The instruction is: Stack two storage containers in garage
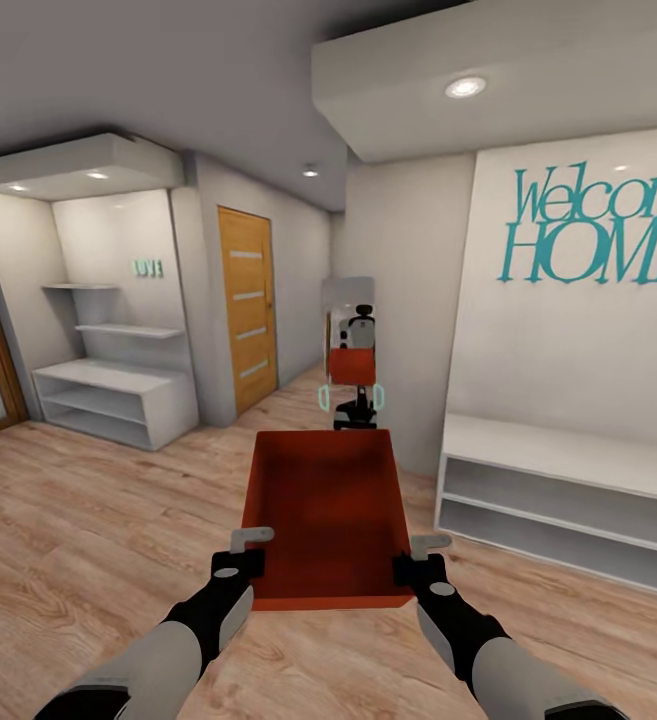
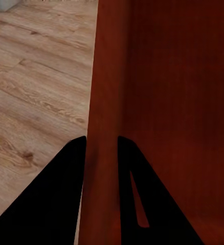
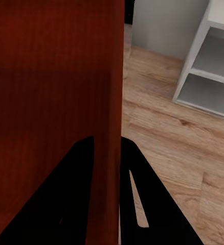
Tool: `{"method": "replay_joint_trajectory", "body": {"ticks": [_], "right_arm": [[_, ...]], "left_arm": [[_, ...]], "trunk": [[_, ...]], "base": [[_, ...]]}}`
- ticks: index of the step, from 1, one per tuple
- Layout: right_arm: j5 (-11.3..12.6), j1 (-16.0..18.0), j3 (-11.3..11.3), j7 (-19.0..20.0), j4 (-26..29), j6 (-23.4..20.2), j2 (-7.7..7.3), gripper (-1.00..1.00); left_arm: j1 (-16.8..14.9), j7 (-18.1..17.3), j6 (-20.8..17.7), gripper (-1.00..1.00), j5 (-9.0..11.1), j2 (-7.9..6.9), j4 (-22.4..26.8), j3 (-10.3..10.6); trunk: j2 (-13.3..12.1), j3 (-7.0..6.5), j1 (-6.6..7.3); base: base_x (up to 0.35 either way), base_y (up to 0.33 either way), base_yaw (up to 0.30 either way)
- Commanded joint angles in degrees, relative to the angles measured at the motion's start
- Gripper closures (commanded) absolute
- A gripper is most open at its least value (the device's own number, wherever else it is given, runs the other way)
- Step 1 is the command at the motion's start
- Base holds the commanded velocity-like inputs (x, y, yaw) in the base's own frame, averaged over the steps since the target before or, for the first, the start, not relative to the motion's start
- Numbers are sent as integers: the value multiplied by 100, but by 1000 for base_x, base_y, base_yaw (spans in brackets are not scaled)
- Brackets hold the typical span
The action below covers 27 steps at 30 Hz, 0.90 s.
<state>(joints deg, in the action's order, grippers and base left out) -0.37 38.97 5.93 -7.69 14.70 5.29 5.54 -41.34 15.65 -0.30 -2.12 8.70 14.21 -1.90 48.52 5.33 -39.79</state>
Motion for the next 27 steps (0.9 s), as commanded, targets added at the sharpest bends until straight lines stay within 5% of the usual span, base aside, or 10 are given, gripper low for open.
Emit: {"method": "replay_joint_trajectory", "body": {"ticks": [1, 14, 27], "right_arm": [[28, 5, -145, -57, -20, 16, -9, 100], [28, 5, -141, -57, -20, 13, 9, 100], [28, 5, -139, -57, -20, 16, 0, 100]], "left_arm": [[-6, 45, 83, 100, -130, -141, 63, -196], [-6, 46, 83, 100, -130, -141, 64, -196], [-6, 45, 89, 100, -130, -147, 64, -196]], "trunk": [[7, 9, -4], [7, 9, -4], [7, 9, -4]], "base": [[323, 0, 0], [323, 0, 8], [323, 0, 243]]}}
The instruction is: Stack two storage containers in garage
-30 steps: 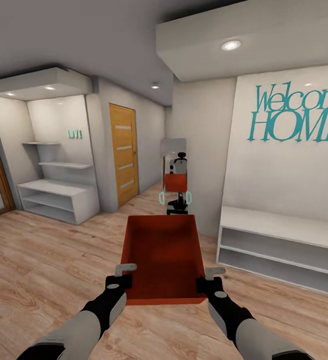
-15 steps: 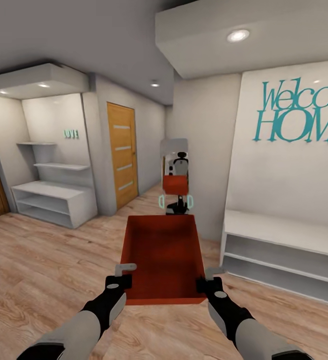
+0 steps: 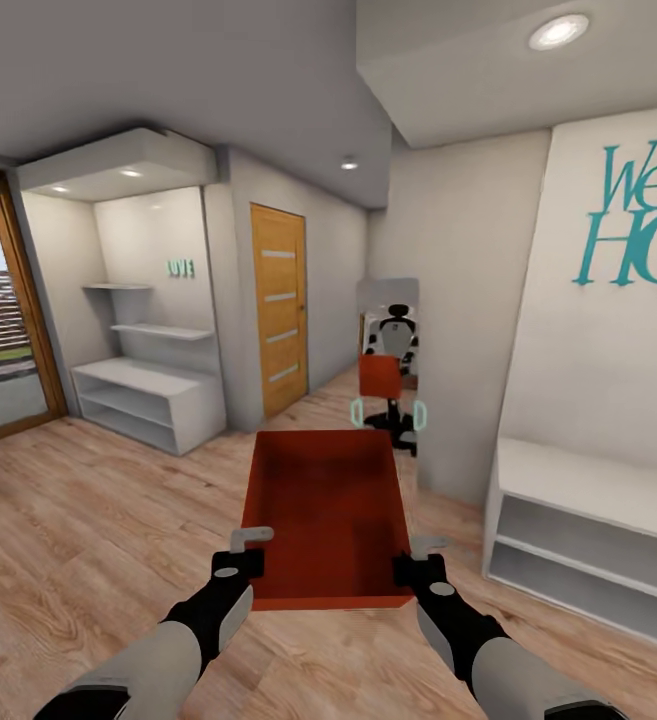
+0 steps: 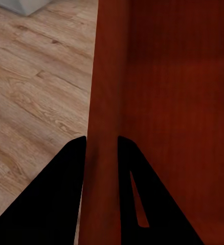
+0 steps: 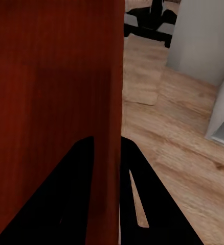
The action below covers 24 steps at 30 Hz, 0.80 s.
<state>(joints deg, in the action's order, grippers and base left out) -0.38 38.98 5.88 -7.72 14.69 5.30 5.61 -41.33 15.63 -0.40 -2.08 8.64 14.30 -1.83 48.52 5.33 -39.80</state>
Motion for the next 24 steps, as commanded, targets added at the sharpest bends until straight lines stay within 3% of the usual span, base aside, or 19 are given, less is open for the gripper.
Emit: {"method": "replay_joint_trajectory", "body": {"ticks": [1, 24], "right_arm": [[30, 5, -136, -54, -18, 15, -7, 100], [30, 5, -140, -54, -18, 15, -7, 100]], "left_arm": [[-7, 46, 100, 100, -133, -139, 57, -203], [-7, 46, 101, 100, -129, -143, 64, -203]], "trunk": [[7, 9, -4], [7, 9, -4]], "base": [[323, 0, 275], [323, 0, 275]]}}
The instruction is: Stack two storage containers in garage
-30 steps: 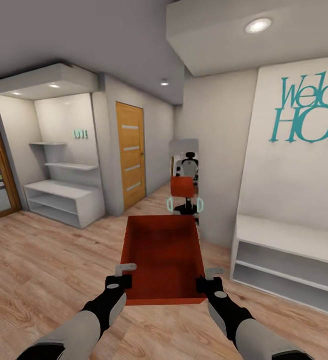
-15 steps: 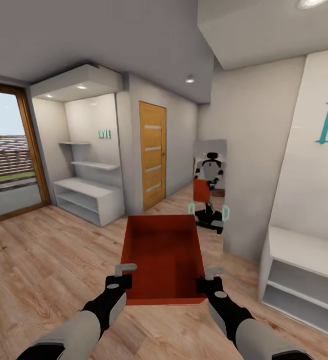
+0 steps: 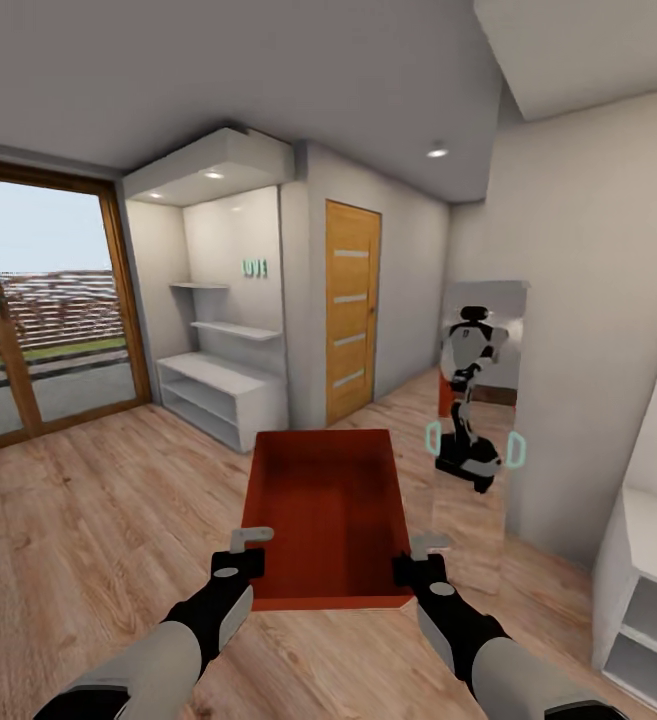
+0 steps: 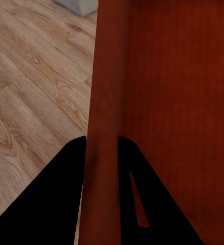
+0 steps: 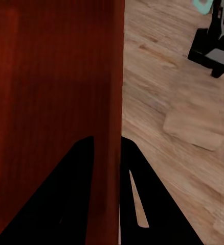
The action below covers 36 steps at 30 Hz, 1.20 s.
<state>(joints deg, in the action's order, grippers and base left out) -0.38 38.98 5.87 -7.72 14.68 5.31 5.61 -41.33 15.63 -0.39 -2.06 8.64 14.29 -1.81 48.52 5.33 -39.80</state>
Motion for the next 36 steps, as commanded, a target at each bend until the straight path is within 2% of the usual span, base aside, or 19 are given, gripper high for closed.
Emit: {"method": "replay_joint_trajectory", "body": {"ticks": [1, 7, 28, 31, 33, 36], "right_arm": [[29, 5, -139, -54, -18, 14, -7, 100], [29, 5, -139, -54, -18, 14, -7, 100], [29, 5, -139, -54, -18, 14, -7, 100], [29, 5, -139, -54, -18, 14, -7, 100], [29, 5, -139, -54, -18, 14, -7, 100], [29, 5, -139, -54, -18, 13, -7, 100]], "left_arm": [[-6, 46, 100, 100, -133, -143, 65, -206], [-6, 46, 100, 100, -132, -143, 65, -206], [-6, 46, 100, 100, -128, -143, 65, -206], [-6, 46, 100, 100, -64, -143, 65, -206], [-6, 39, 100, 100, 59, -143, 65, -206], [-6, 37, 100, 100, 98, -143, 65, -206]], "trunk": [[7, 9, -4], [7, 9, -4], [7, 9, -4], [7, 9, -4], [7, 9, -4], [7, 9, -4]], "base": [[323, 0, 275], [323, 0, 203], [323, 0, 4], [323, 0, 0], [323, 0, 0], [323, 0, 0]]}}
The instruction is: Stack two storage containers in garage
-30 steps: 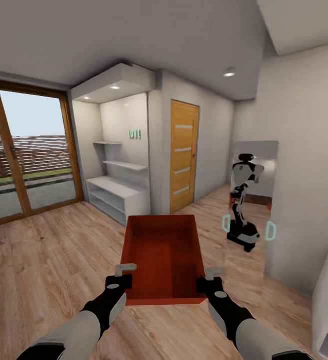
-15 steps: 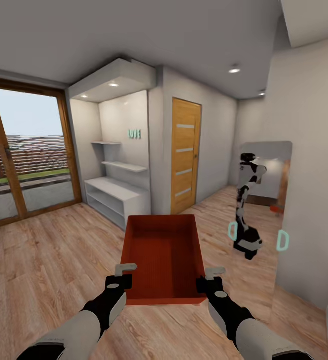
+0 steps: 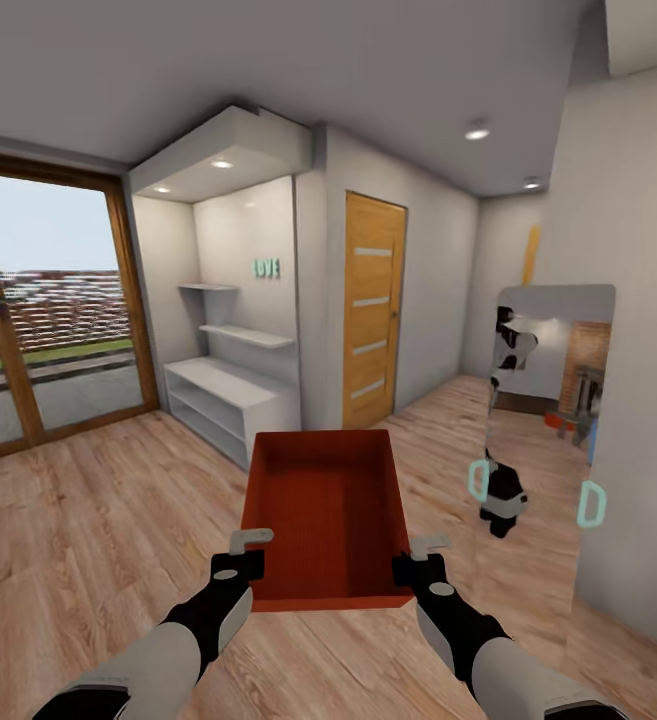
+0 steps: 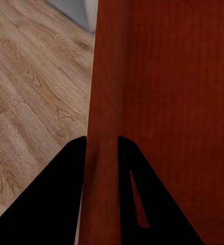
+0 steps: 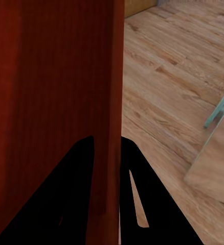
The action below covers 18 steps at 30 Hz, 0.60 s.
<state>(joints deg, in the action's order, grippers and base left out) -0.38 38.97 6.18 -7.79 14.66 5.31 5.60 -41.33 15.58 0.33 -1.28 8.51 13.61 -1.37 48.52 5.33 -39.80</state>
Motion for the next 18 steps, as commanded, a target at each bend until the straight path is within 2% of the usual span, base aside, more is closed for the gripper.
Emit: {"method": "replay_joint_trajectory", "body": {"ticks": [1, 7, 18], "right_arm": [[29, 5, -170, -47, -15, 11, -7, 100], [29, 5, -176, -47, -15, 0, -7, 100], [29, 5, -171, -47, -15, -3, -7, 100]], "left_arm": [[-6, 41, 28, 100, 24, -130, 133, -249], [-6, 41, 28, 100, 30, -130, 133, -249], [-6, 35, 28, 100, 31, -130, 133, -249]], "trunk": [[7, 9, -4], [7, 9, -4], [7, 9, -4]], "base": [[323, 0, 0], [323, 0, -51], [323, 0, -235]]}}
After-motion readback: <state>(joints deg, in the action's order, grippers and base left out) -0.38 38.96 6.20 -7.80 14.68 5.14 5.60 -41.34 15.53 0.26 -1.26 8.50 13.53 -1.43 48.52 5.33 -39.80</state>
